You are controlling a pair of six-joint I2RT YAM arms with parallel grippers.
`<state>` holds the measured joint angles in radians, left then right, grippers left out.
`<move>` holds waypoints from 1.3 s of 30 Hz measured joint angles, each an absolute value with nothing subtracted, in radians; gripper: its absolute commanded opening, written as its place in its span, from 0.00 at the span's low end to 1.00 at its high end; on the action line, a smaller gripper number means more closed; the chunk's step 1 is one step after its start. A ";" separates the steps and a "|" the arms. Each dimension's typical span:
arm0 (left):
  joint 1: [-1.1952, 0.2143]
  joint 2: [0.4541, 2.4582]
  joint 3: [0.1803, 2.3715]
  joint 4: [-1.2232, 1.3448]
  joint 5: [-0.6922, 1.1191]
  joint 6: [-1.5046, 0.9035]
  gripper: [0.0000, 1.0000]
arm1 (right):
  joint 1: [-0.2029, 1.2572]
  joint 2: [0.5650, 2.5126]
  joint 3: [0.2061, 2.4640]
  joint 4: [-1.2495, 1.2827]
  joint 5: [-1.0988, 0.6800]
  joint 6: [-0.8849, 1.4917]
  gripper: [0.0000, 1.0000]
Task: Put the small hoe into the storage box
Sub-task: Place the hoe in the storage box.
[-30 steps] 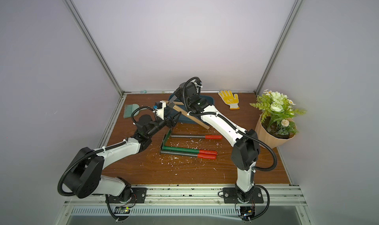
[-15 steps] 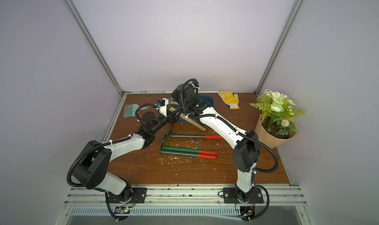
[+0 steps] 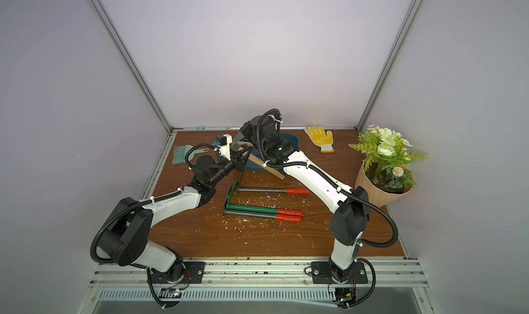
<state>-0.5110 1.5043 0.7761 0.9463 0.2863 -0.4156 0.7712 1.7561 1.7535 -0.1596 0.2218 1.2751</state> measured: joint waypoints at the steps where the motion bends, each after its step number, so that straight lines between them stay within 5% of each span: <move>1: -0.511 1.497 0.776 0.937 0.287 -0.417 0.00 | 0.771 1.750 1.749 -0.160 0.223 1.275 0.14; 4: -0.514 1.475 0.787 0.884 0.278 -0.371 0.00 | 0.770 1.726 1.740 -0.179 0.265 1.255 0.35; 9: -0.504 1.442 0.836 0.731 0.280 -0.331 0.00 | 0.718 1.617 1.608 -0.168 0.331 1.193 0.44; 14: -0.461 1.424 0.899 0.583 0.335 -0.338 0.00 | 0.647 1.480 1.435 -0.140 0.340 1.091 0.42; 21: -0.355 1.438 1.121 0.236 0.460 -0.350 0.00 | 0.607 1.468 1.530 -0.229 0.303 0.622 0.35; 32: -0.327 1.549 1.452 -0.293 0.656 -0.225 0.00 | 0.706 1.525 1.667 -0.362 0.262 -0.192 0.35; 39: -0.320 1.610 1.488 -0.460 0.731 -0.117 0.00 | 0.764 1.582 1.665 -0.387 0.342 -0.442 0.35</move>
